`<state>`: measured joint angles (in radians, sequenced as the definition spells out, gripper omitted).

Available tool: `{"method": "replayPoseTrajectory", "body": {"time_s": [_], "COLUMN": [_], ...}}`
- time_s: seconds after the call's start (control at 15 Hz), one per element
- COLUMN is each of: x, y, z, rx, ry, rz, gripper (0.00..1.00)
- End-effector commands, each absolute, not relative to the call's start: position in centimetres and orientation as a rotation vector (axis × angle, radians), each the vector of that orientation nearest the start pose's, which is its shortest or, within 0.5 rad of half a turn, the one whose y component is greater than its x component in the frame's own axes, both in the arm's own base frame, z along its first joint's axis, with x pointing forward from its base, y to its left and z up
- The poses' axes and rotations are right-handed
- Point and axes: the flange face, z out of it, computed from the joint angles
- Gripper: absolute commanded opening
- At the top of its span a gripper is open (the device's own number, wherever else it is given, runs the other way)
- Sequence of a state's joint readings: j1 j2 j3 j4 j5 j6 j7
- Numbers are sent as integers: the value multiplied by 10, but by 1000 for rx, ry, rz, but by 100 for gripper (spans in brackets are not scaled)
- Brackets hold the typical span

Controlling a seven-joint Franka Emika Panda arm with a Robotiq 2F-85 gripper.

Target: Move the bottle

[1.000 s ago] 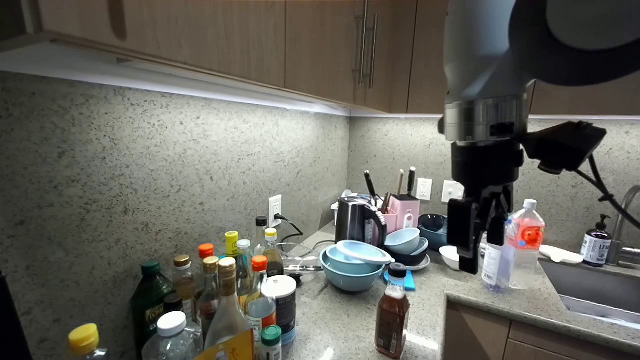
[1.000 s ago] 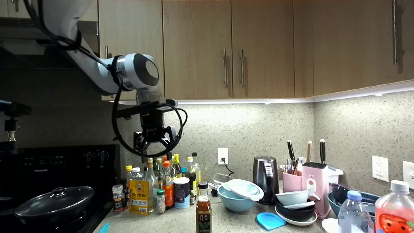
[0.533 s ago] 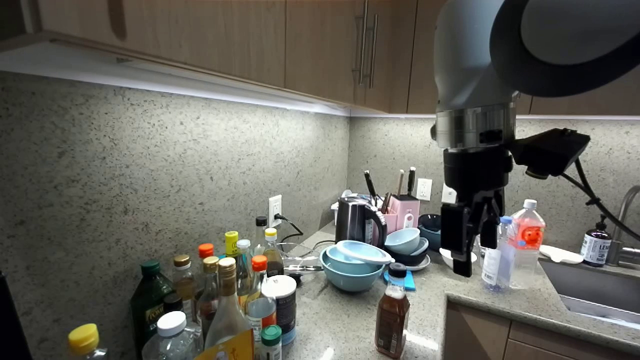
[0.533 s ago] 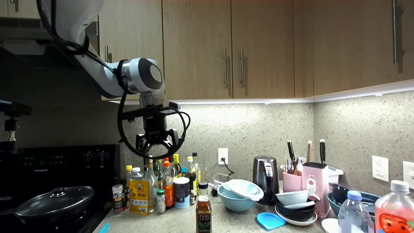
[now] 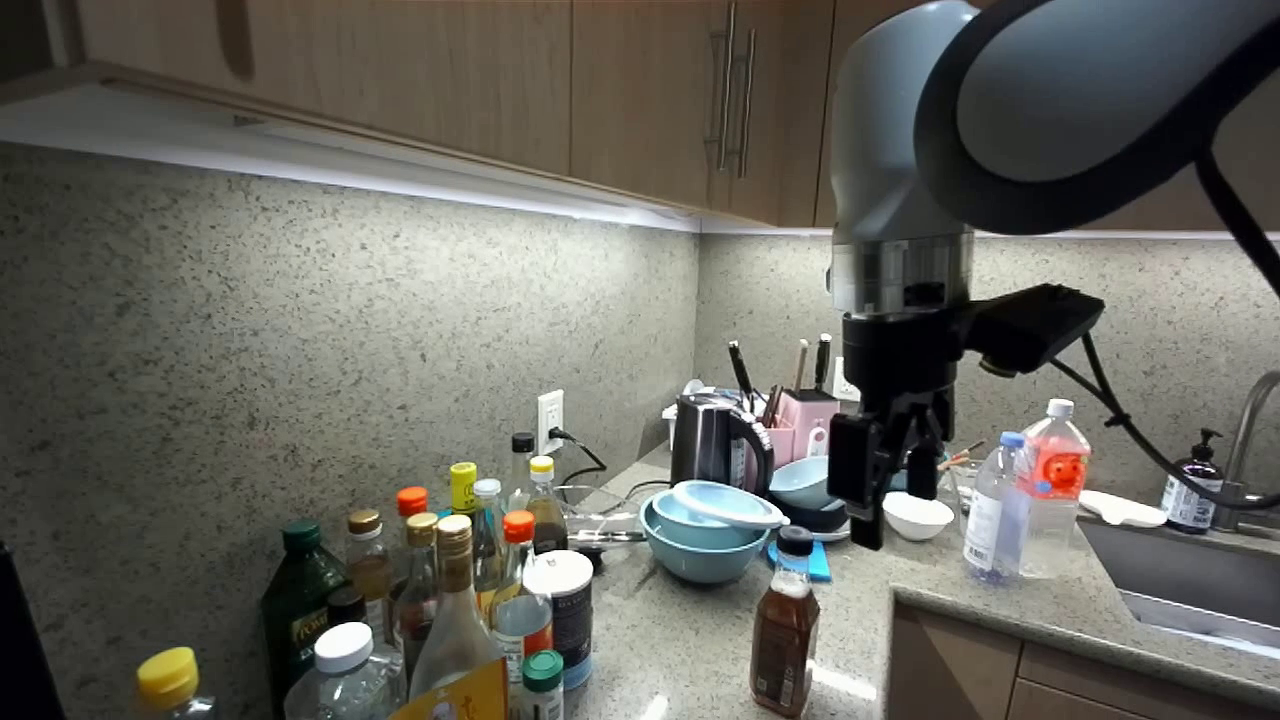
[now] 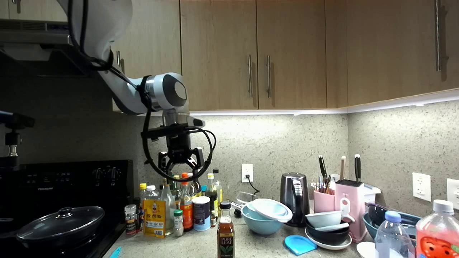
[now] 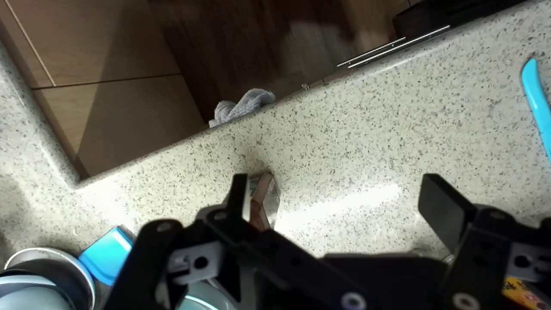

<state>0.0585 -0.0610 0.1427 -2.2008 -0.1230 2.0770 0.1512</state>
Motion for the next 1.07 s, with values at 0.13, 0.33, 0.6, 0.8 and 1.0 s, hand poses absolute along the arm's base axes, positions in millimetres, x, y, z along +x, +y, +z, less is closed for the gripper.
{"method": "replayPoseTrajectory", "body": {"time_s": [0.13, 0.33, 0.6, 0.8, 1.0], "x": [555, 577, 582, 592, 596], "y": [94, 86, 80, 75, 76], "z": [375, 355, 346, 338, 336], "rx": [-3227, -3216, -3222, -3221, -3226], "ry": [-229, -251, -234, -229, -226], "rz": [83, 106, 144, 153, 144], "gripper": [100, 100, 100, 100, 100]}}
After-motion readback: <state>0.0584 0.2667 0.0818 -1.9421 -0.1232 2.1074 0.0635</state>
